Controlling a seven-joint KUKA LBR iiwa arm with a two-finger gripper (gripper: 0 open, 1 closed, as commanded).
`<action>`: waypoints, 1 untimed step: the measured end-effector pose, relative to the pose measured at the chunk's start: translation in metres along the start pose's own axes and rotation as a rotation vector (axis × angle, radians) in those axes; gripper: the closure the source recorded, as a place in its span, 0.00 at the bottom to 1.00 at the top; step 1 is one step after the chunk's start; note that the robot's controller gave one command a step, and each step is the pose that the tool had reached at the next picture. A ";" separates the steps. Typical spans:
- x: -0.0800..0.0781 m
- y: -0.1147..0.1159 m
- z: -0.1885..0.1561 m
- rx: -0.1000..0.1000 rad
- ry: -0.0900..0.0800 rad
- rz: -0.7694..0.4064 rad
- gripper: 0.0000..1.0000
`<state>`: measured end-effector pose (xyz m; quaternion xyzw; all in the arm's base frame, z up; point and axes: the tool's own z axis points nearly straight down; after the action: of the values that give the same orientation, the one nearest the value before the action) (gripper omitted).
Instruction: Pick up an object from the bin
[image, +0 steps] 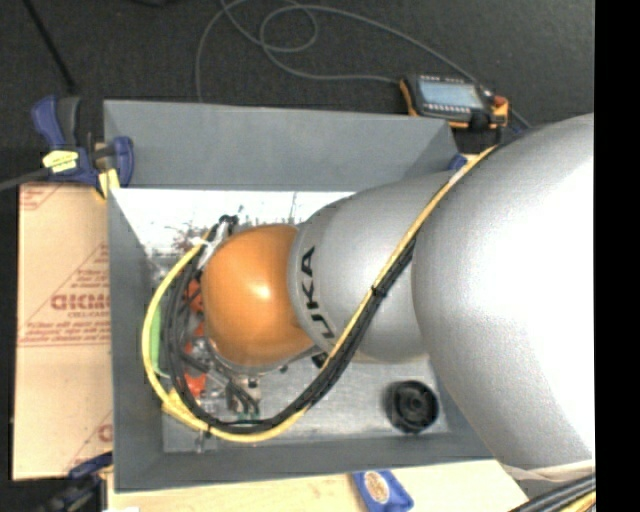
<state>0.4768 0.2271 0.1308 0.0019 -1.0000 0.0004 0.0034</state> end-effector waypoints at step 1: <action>-0.002 -0.001 -0.004 -0.002 -0.008 0.005 0.00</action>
Offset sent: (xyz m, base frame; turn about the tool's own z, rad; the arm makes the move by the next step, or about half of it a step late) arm 0.0098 0.0101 -0.0608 0.3440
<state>0.4792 0.2262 0.1351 -0.0006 -1.0000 -0.0008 -0.0004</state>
